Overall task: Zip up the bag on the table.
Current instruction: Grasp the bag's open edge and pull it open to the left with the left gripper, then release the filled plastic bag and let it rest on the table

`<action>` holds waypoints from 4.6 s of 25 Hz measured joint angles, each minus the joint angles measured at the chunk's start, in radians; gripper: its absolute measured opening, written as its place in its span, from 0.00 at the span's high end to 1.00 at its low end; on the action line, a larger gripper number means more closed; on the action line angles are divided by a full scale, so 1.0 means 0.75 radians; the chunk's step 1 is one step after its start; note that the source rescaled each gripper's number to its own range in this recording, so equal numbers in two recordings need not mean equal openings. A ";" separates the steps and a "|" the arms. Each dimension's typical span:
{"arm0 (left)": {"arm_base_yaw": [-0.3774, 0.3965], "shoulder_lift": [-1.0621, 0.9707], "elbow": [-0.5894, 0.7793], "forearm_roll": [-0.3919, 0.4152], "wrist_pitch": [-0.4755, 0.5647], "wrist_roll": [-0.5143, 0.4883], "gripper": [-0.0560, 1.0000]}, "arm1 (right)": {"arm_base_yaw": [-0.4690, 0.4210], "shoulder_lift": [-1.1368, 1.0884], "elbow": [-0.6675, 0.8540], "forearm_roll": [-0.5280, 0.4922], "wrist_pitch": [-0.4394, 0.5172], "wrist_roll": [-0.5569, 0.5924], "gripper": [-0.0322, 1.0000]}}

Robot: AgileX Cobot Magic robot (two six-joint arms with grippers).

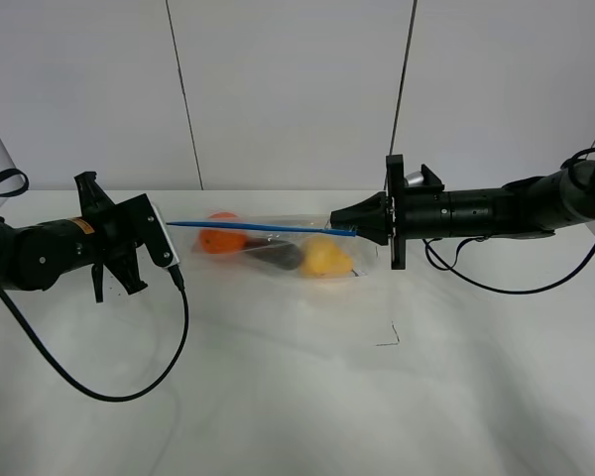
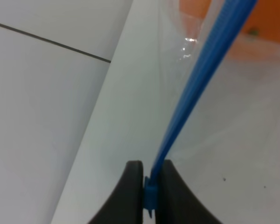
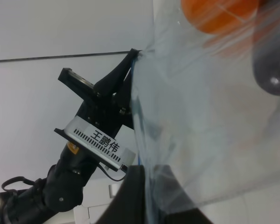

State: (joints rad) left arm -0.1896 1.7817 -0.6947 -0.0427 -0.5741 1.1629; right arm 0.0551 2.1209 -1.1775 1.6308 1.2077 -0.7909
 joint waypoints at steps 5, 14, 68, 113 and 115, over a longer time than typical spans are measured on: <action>0.000 0.000 0.000 -0.003 0.000 -0.039 0.89 | 0.000 0.000 0.000 0.000 0.000 0.000 0.97; 0.036 0.000 0.002 -0.070 0.003 -0.196 0.15 | -0.016 0.000 0.000 0.000 -0.003 0.000 0.97; 0.259 -0.008 -0.870 0.006 2.346 -1.551 0.05 | -0.017 0.000 0.000 0.024 -0.007 0.020 0.97; 0.259 -1.685 0.263 0.072 2.172 -1.478 0.05 | -0.017 0.000 0.000 0.024 -0.007 0.020 0.97; 0.259 -1.736 0.265 0.075 2.172 -1.477 0.05 | -0.017 0.000 0.000 0.024 -0.007 0.020 0.97</action>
State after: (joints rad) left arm 0.0049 0.4800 -0.4962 0.0132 1.0545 0.0555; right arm 0.0422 2.1209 -1.1775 1.6486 1.2029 -0.7758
